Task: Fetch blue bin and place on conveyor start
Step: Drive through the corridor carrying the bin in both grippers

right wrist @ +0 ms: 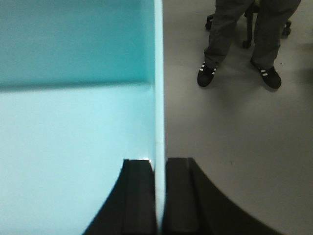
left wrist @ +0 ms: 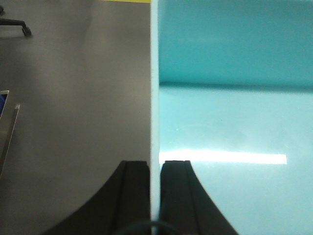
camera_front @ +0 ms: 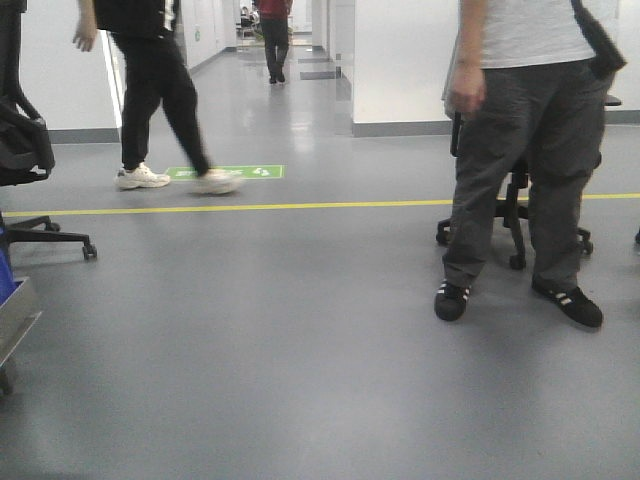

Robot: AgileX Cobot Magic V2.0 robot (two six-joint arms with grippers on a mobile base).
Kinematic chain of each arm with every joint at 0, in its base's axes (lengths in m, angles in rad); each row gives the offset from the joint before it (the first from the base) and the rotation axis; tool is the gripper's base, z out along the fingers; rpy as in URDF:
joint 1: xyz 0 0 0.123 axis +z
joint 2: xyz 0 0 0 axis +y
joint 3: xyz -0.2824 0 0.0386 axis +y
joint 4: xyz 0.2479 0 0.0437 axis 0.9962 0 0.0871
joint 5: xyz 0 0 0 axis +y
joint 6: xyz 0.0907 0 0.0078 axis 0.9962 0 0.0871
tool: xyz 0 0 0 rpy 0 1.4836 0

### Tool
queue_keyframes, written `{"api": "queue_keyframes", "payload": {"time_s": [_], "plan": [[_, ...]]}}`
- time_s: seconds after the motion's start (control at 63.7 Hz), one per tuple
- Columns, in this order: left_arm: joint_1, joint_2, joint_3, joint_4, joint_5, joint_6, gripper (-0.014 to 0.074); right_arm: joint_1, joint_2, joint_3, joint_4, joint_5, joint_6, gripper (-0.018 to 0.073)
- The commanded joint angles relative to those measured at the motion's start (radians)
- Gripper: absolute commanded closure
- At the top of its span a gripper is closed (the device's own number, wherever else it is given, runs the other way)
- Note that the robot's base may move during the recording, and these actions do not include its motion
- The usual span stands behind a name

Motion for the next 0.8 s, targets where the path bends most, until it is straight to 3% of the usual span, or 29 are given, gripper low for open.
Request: {"api": "queue_keyframes", "payload": {"time_s": [0.0,0.784], "plan": [[-0.006,-0.015,-0.01,0.021,-0.035,-0.005,0.0708,-0.001,-0.014,-0.013,-0.026,-0.03,-0.004,0.0711],[-0.004,-0.015,-0.01,0.056,-0.035,-0.005,0.0708,-0.001,-0.014,-0.013,-0.026,-0.038,-0.004,0.0711]]}}
